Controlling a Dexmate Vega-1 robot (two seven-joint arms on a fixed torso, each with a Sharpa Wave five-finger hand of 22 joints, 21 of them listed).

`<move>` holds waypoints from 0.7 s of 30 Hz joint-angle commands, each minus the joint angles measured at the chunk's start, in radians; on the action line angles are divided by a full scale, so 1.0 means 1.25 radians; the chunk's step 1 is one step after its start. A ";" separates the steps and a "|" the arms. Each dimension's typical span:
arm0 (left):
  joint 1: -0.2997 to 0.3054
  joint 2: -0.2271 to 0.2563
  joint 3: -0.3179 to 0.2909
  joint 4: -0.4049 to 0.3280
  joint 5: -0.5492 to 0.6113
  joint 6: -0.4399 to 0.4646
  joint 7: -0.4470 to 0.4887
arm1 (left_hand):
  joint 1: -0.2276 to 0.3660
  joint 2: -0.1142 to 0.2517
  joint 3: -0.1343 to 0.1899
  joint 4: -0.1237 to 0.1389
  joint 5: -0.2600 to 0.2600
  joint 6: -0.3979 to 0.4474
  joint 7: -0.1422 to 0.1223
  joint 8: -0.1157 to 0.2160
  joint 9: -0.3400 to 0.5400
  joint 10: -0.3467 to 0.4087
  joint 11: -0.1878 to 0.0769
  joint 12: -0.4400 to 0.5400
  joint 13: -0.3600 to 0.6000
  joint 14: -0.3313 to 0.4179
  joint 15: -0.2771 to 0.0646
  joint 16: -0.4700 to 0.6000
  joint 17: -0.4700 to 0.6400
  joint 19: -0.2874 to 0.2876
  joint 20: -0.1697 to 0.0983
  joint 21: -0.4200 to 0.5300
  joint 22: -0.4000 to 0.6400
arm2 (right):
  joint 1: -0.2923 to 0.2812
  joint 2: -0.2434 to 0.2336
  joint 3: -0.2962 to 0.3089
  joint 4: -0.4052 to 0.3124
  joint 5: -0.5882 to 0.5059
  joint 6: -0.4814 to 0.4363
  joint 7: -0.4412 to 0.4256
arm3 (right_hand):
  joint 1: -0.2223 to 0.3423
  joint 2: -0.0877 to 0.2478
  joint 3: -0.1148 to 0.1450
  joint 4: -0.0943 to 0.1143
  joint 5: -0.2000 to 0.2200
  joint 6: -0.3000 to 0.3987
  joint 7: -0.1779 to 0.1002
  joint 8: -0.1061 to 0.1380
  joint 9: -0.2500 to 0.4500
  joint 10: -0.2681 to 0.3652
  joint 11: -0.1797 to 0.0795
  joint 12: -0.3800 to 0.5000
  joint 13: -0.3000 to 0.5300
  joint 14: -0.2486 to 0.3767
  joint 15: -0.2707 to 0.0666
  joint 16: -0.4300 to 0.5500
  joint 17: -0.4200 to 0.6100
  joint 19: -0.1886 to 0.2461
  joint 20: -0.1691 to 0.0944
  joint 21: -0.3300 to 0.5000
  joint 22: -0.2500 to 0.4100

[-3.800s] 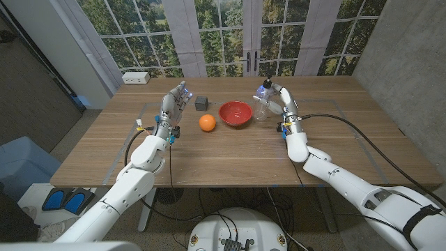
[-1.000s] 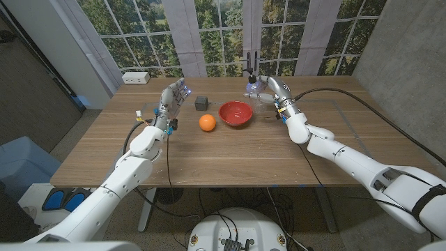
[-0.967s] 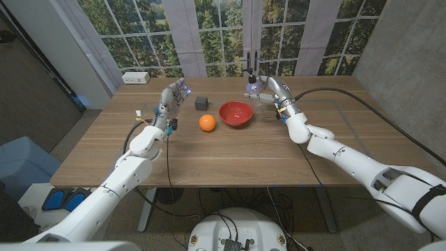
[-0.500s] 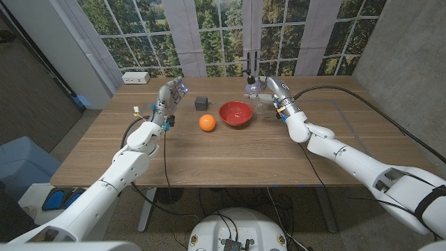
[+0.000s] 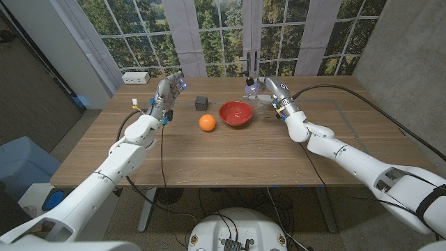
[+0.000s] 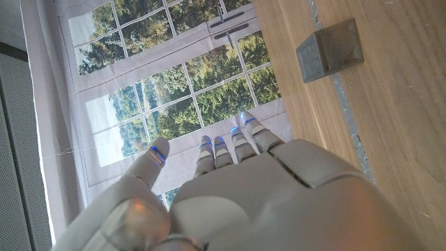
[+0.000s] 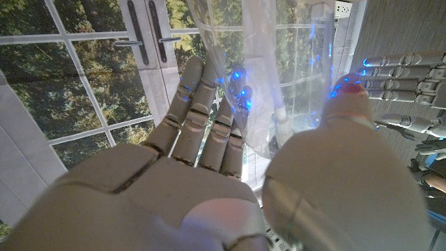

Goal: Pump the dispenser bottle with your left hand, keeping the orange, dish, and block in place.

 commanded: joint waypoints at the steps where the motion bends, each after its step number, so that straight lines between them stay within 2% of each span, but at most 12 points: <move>1: -0.026 0.024 0.014 -0.032 0.051 0.013 0.001 | 0.009 0.025 0.001 -0.007 -0.005 0.006 -0.003 0.003 0.003 0.005 0.001 -0.001 0.002 0.008 -0.001 -0.002 0.001 0.003 0.003 -0.001 0.002 | 0.009 -0.011 -0.015 -0.024 -0.034 -0.043 0.014 | 0.228 0.226 -0.003 0.001 0.006 0.114 -0.106 0.004 0.004 0.054 -0.048 -0.002 0.005 0.093 -0.137 -0.005 0.004 -0.003 -0.124 0.007 -0.002; 3: -0.031 0.026 0.016 -0.036 0.056 0.015 0.000 | 0.010 0.025 0.001 -0.008 -0.005 0.006 -0.003 0.003 0.003 0.006 0.001 -0.001 0.002 0.007 -0.001 -0.002 0.001 0.003 0.003 -0.001 0.002 | 0.008 -0.014 -0.013 -0.035 -0.025 -0.052 0.033 | 0.228 0.225 -0.004 0.001 0.006 0.113 -0.106 0.004 0.004 0.055 -0.047 -0.002 0.006 0.093 -0.137 -0.006 0.005 -0.003 -0.124 0.007 -0.003; 6: -0.040 0.029 0.020 -0.038 0.064 0.016 -0.008 | 0.011 0.025 0.000 -0.011 -0.005 0.006 -0.003 0.003 0.003 0.006 0.002 -0.001 0.002 0.007 -0.002 -0.002 0.001 0.002 0.003 -0.001 0.002 | 0.002 -0.026 -0.015 -0.074 -0.041 -0.108 0.069 | 0.228 0.225 -0.005 0.001 0.007 0.113 -0.107 0.004 0.004 0.054 -0.047 -0.003 0.007 0.093 -0.137 -0.007 0.005 -0.004 -0.124 0.008 -0.004; 7: -0.045 0.035 0.023 -0.044 0.077 0.022 -0.005 | 0.011 0.025 0.000 -0.011 -0.006 0.006 -0.003 0.003 0.003 0.006 0.002 -0.001 0.002 0.007 -0.001 -0.002 0.001 0.002 0.002 -0.001 0.002 | 0.004 -0.022 -0.014 -0.064 -0.035 -0.089 0.057 | 0.229 0.225 -0.005 0.001 0.007 0.114 -0.106 0.004 0.004 0.054 -0.048 -0.003 0.008 0.093 -0.137 -0.007 0.005 -0.004 -0.124 0.009 -0.005; 8: -0.046 0.035 0.025 -0.048 0.086 0.023 0.002 | 0.012 0.025 0.000 -0.012 -0.006 0.006 -0.003 0.003 0.003 0.006 0.002 -0.001 0.002 0.007 -0.001 -0.002 0.001 0.002 0.002 -0.002 0.002 | 0.000 -0.026 -0.015 -0.085 -0.046 -0.120 0.069 | 0.229 0.226 -0.005 0.001 0.007 0.114 -0.104 0.004 0.004 0.054 -0.048 -0.004 0.007 0.093 -0.137 -0.007 0.006 -0.005 -0.125 0.010 -0.006; 15: -0.069 0.039 0.034 -0.049 0.112 0.028 -0.004 | 0.014 0.027 -0.001 -0.018 -0.006 0.006 -0.002 0.003 0.003 0.007 0.002 -0.001 0.002 0.006 -0.002 -0.003 0.001 0.000 0.003 -0.003 0.002 | 0.000 -0.033 -0.018 -0.100 -0.047 -0.125 0.088 | 0.229 0.226 -0.007 0.001 0.008 0.115 -0.105 0.004 0.003 0.056 -0.049 -0.004 0.010 0.094 -0.137 -0.010 0.007 -0.006 -0.124 0.013 -0.010; 21: -0.087 0.042 0.040 -0.048 0.131 0.041 -0.002 | 0.015 0.028 -0.002 -0.021 -0.007 0.007 -0.002 0.004 0.003 0.007 0.002 -0.001 0.002 0.006 -0.002 -0.003 0.001 -0.002 0.001 -0.004 0.003 | -0.002 -0.036 -0.021 -0.108 -0.057 -0.121 0.079 | 0.229 0.225 -0.009 0.002 0.008 0.115 -0.105 0.004 0.004 0.055 -0.049 -0.006 0.011 0.094 -0.137 -0.011 0.008 -0.007 -0.125 0.015 -0.014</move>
